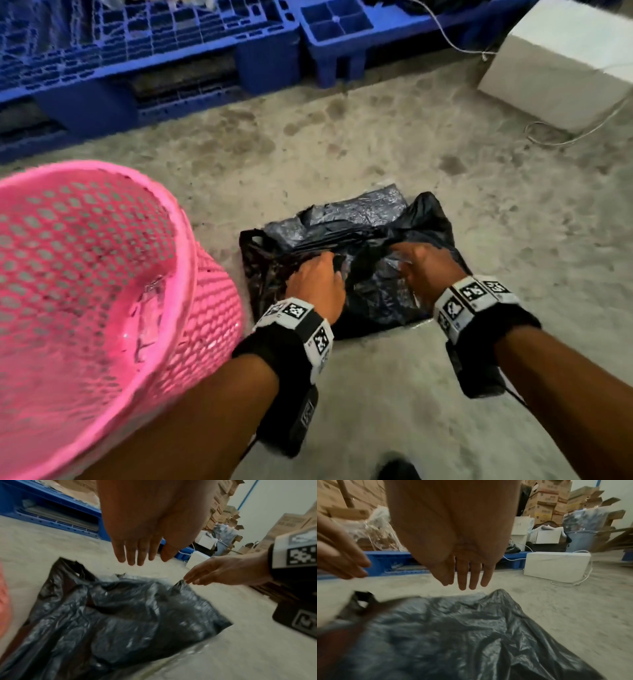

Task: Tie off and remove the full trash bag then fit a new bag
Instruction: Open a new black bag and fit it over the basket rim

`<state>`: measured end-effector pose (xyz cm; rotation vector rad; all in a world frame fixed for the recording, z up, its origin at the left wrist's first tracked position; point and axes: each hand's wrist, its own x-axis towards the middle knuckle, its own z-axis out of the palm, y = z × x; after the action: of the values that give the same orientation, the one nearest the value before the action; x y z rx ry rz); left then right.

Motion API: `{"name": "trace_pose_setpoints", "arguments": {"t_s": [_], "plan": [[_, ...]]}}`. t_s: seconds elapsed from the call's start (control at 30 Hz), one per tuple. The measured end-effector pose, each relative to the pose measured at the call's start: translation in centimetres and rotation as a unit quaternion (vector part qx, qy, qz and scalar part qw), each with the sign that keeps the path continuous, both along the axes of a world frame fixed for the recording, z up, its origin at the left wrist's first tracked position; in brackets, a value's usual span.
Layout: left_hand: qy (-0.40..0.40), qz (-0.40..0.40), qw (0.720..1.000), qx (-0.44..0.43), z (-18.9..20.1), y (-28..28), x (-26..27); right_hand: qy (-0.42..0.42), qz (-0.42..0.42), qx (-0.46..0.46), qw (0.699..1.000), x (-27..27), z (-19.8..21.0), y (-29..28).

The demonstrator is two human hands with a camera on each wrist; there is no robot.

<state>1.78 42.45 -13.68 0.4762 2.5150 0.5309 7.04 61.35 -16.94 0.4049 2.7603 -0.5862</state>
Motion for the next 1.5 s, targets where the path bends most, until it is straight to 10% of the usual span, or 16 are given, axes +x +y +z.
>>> {"name": "trace_pose_setpoints", "arguments": {"t_s": [0.23, 0.43, 0.67, 0.8, 0.93, 1.07, 1.3, 1.5], "plan": [[0.129, -0.073, 0.977, -0.155, -11.1, -1.0, -3.7, -0.087, 0.068, 0.198, 0.974, -2.4, -8.8, 4.3], [0.161, -0.131, 0.962, -0.179, -10.3, -1.6, -3.4, -0.048, 0.139, 0.206, 0.967, -1.9, -7.6, 5.4], [0.265, -0.137, 0.945, -0.131, 1.0, 0.4, -2.1, 0.045, 0.120, 0.081, 0.988, -1.1, 3.7, 6.2], [0.245, -0.025, 0.966, 0.078, 9.5, 0.4, -2.2, 0.155, 0.041, -0.013, 0.987, -1.2, 12.7, 5.1], [0.103, -0.005, 0.947, 0.303, 17.6, -1.0, -2.8, 0.235, -0.013, -0.270, 0.934, -0.6, 21.2, 0.4], [0.065, -0.139, 0.937, 0.314, 22.7, -5.4, -2.0, 0.218, 0.084, -0.415, 0.879, 0.0, 27.3, -6.5], [0.387, -0.088, 0.832, 0.387, 27.5, -18.6, -2.2, 0.275, 0.220, -0.184, 0.918, -1.4, 34.1, -16.1], [0.233, -0.095, 0.845, 0.472, 28.7, -28.1, -0.3, 0.420, 0.358, -0.026, 0.833, -6.3, 33.5, -26.4]]}}
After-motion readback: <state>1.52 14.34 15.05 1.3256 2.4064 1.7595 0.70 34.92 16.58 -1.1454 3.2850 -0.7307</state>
